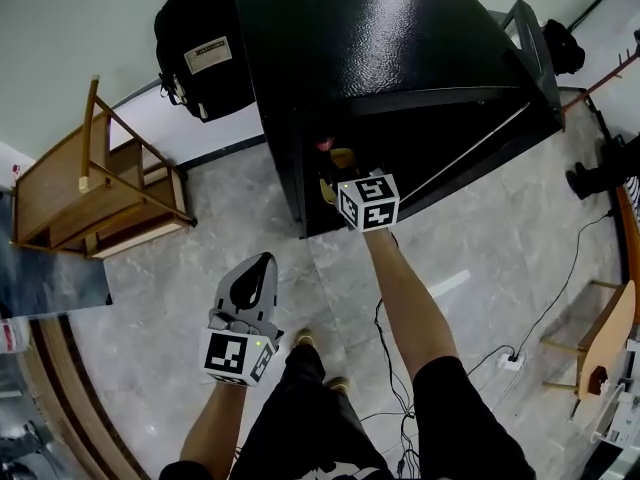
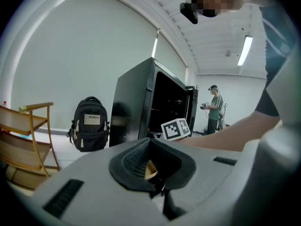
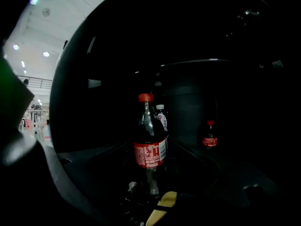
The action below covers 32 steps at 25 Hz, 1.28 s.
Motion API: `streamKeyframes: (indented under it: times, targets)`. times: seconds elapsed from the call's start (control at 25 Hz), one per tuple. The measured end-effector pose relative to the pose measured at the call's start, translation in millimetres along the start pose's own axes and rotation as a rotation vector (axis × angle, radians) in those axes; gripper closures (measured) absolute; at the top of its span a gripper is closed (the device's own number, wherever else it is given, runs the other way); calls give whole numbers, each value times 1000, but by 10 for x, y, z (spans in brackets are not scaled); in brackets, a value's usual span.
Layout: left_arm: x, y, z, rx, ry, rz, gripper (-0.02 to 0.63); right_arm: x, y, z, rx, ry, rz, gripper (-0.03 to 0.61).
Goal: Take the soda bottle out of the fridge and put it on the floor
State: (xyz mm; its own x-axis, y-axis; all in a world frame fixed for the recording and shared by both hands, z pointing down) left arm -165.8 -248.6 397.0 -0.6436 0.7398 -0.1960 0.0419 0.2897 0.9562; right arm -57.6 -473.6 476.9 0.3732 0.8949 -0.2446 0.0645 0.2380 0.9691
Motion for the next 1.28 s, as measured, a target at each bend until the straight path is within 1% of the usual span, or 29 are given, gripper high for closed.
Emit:
streamKeyframes:
  times: [0.08,0.2,0.4,0.6,0.96,1.12,1.28]
  targets:
    - [21,52,-42,8,-8,-9,607,-136,37,0,1,7,-9,259]
    - [34,121,-88,16,-11,-30,607,-280,45,-39,1,-7,-2,259]
    - [-2,153,-98,9,2,-21,607,-392,29,-182,33,-54,18,259]
    - [4,182,-121,18,-8,-35,607,-479,20,-245,33,-64,22,259]
    - [26,209,-76,18,-7,-22,607,-418,30,-269,84,-36,-1,265]
    - [32,244,22,23,-9,-26,607,-274,47,-235,98,-16,-14,267]
    - [30,245,192,10,11,-19,607,1,39,-77,81,25,-4,267]
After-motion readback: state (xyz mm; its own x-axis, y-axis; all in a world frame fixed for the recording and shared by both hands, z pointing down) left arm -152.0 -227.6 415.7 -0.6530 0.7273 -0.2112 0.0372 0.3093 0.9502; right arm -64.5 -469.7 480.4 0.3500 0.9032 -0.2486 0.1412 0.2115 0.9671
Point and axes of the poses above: the fingertips, and each gripper's own axes: x backward along the fingers, z to its right, y out of its underside, the point moved 1 cm from there along x, backward along the fingers, and after that the axes turned 14 degrees about y, right-handed, at the moved point
